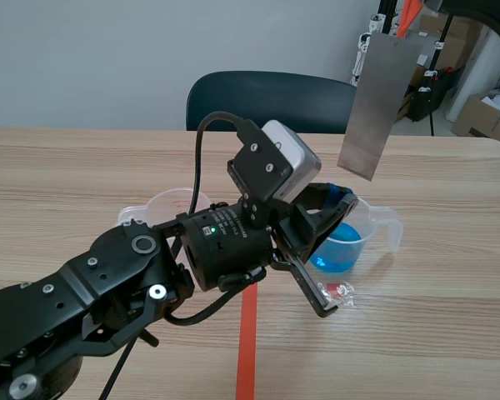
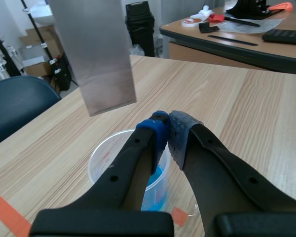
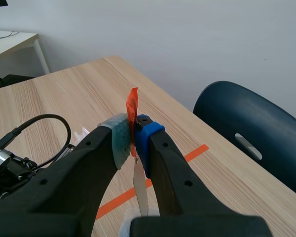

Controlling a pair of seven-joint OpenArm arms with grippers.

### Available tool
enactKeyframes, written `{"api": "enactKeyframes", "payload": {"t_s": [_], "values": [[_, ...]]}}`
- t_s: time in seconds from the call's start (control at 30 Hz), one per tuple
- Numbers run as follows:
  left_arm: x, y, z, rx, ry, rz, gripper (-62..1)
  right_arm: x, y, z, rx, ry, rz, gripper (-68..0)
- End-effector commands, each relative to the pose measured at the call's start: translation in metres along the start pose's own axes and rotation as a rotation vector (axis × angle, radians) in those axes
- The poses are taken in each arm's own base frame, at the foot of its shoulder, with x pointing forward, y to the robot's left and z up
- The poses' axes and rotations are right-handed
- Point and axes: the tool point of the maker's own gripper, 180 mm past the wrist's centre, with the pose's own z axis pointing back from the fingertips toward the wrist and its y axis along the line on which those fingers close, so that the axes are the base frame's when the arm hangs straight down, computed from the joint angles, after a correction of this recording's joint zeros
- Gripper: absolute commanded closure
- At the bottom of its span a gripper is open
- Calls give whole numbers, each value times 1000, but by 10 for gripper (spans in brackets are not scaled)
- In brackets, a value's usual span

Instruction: Do the redox reaction experiment. raise the plate out of the solution

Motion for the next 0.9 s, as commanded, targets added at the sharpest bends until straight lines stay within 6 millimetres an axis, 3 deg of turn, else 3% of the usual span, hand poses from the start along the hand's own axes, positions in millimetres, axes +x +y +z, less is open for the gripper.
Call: {"api": "enactKeyframes", "payload": {"t_s": [0.0,0.2,0.87], "values": [[12,6,-7,18,-46,2,-25,19,-3,1,-5,-45,28,-4],[5,12,-13,32,-36,7,-25,20,-3,1,-5,-50,28,-4],[13,20,-18,54,-59,-16,-25,25,-4,0,-7,-56,23,-4]]}}
